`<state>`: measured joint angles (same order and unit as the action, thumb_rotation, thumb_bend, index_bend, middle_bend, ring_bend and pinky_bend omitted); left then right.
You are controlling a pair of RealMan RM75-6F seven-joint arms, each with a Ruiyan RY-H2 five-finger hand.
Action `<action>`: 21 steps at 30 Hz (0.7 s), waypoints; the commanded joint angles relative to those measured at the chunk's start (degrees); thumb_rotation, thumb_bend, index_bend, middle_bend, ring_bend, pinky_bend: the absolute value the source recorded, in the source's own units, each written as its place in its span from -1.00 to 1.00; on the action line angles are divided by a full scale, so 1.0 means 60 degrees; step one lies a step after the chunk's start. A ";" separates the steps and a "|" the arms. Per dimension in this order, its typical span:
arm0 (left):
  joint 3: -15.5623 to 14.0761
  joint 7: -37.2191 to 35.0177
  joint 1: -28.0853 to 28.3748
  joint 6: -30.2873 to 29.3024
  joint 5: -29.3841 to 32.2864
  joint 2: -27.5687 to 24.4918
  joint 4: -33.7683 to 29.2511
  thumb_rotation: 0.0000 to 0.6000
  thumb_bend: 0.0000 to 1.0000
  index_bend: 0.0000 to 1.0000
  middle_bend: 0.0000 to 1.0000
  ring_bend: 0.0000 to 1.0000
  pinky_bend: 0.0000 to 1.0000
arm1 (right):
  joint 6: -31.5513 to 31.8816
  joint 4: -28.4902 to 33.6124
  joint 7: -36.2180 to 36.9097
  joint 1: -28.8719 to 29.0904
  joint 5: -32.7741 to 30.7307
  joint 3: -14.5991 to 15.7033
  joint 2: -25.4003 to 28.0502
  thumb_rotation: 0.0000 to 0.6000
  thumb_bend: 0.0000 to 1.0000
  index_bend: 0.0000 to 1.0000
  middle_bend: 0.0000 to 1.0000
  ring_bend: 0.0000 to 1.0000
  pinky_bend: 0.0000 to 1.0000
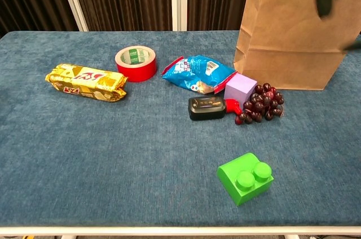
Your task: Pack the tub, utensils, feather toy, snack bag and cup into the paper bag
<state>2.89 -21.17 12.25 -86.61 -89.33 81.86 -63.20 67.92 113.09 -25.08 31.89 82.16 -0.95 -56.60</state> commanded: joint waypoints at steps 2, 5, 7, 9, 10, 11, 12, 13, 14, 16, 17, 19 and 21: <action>-0.0006 0.0045 0.0006 0.0007 -0.0009 -0.0015 -0.0056 1.00 -0.83 -0.77 -0.82 -0.93 -0.60 | 0.0652 -0.0614 -0.0344 -0.0860 0.0015 0.0462 -0.0011 1.00 -1.00 -0.05 -0.12 -0.37 0.19; -0.0050 0.0114 -0.0007 -0.0009 -0.0055 -0.0012 -0.0110 1.00 -0.83 -0.77 -0.82 -0.93 -0.60 | 0.1010 -0.1079 -0.0655 -0.1371 -0.0181 0.0634 -0.0343 1.00 -1.00 -0.05 -0.13 -0.40 0.16; -0.0058 0.0158 -0.0024 -0.0054 -0.0075 -0.0005 -0.0130 1.00 -0.83 -0.77 -0.82 -0.93 -0.60 | 0.1044 -0.1222 -0.0474 -0.1571 -0.0305 0.0698 -0.0425 1.00 -1.00 -0.06 -0.15 -0.42 0.14; -0.0047 0.0195 -0.0022 -0.0074 -0.0079 -0.0010 -0.0166 1.00 -0.83 -0.77 -0.82 -0.93 -0.60 | 0.1309 -0.1522 -0.0403 -0.1807 -0.0281 0.0690 -0.0534 1.00 -1.00 -0.09 -0.18 -0.46 0.12; -0.0054 0.0212 -0.0029 -0.0080 -0.0082 -0.0019 -0.0182 1.00 -0.83 -0.77 -0.82 -0.93 -0.60 | 0.1505 -0.1695 -0.0468 -0.1924 -0.0260 0.0660 -0.0609 1.00 -1.00 -0.12 -0.20 -0.47 0.10; -0.0062 0.0229 -0.0035 -0.0081 -0.0086 -0.0026 -0.0195 1.00 -0.83 -0.77 -0.82 -0.93 -0.60 | 0.1723 -0.1859 -0.0549 -0.2043 -0.0264 0.0605 -0.0704 1.00 -1.00 -0.15 -0.22 -0.50 0.07; -0.0070 0.0245 -0.0036 -0.0073 -0.0089 -0.0034 -0.0209 1.00 -0.83 -0.77 -0.82 -0.93 -0.60 | 0.2005 -0.2048 -0.0604 -0.2199 -0.0306 0.0512 -0.0853 1.00 -1.00 -0.20 -0.25 -0.52 0.04; -0.0077 0.0259 -0.0033 -0.0061 -0.0095 -0.0039 -0.0220 1.00 -0.83 -0.77 -0.82 -0.93 -0.60 | 0.2189 -0.2173 -0.0591 -0.2304 -0.0349 0.0437 -0.0967 1.00 -1.00 -0.24 -0.27 -0.55 0.01; -0.0090 0.0281 -0.0031 -0.0063 -0.0115 -0.0042 -0.0238 1.00 -0.83 -0.77 -0.82 -0.93 -0.60 | 0.2385 -0.2326 -0.0553 -0.2428 -0.0423 0.0340 -0.1102 1.00 -1.00 -0.27 -0.29 -0.57 -0.01; -0.0102 0.0329 -0.0029 -0.0073 -0.0139 -0.0042 -0.0269 1.00 -0.83 -0.77 -0.82 -0.93 -0.60 | 0.2536 -0.2478 -0.0577 -0.2591 -0.0652 0.0227 -0.1245 1.00 -1.00 -0.33 -0.34 -0.61 -0.05; -0.0106 0.0348 -0.0030 -0.0076 -0.0145 -0.0043 -0.0288 1.00 -0.83 -0.77 -0.82 -0.93 -0.60 | 0.2540 -0.2485 -0.0624 -0.2659 -0.0818 0.0190 -0.1281 1.00 -1.00 -0.36 -0.35 -0.63 -0.07; -0.0099 0.0368 -0.0025 -0.0052 -0.0125 -0.0042 -0.0309 1.00 -0.83 -0.77 -0.82 -0.93 -0.60 | 0.2487 -0.2446 -0.0529 -0.2774 -0.1046 0.0139 -0.1336 1.00 -1.00 -0.41 -0.39 -0.68 -0.11; -0.0093 0.0400 -0.0021 -0.0045 -0.0119 -0.0043 -0.0325 1.00 -0.83 -0.77 -0.82 -0.93 -0.60 | 0.2441 -0.2489 -0.0349 -0.2841 -0.1067 0.0109 -0.1379 1.00 -1.00 -0.42 -0.40 -0.69 -0.12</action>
<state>2.30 -18.83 12.11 -86.88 -90.06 81.61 -65.12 82.74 98.31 -27.74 15.22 75.89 0.04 -64.49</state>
